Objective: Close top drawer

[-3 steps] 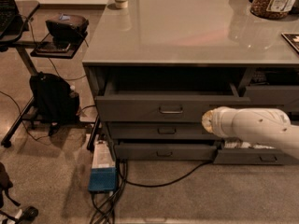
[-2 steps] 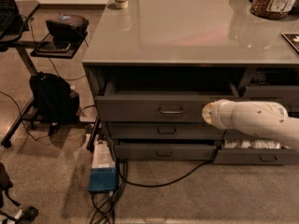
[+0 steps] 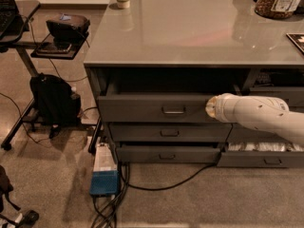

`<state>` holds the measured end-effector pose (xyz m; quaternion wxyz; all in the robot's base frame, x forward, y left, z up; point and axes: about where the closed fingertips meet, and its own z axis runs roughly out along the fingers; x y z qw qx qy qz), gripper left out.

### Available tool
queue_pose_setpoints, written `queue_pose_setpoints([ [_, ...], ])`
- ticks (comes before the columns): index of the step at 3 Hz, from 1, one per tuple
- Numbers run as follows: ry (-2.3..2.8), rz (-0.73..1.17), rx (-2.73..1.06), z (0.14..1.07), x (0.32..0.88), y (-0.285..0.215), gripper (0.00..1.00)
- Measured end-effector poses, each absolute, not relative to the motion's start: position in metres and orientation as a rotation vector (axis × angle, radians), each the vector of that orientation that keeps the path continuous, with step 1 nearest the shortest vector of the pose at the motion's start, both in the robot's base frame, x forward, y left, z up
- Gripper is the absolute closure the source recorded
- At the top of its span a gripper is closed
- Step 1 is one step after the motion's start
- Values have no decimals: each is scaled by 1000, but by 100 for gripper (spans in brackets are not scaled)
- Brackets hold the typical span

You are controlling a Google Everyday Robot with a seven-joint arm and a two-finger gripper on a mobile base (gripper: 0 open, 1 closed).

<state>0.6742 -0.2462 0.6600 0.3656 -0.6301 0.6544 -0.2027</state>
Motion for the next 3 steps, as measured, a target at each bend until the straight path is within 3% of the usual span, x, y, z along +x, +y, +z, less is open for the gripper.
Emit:
queue_pose_setpoints([
  [3, 1714, -560, -1537, 654, 716, -260, 100],
])
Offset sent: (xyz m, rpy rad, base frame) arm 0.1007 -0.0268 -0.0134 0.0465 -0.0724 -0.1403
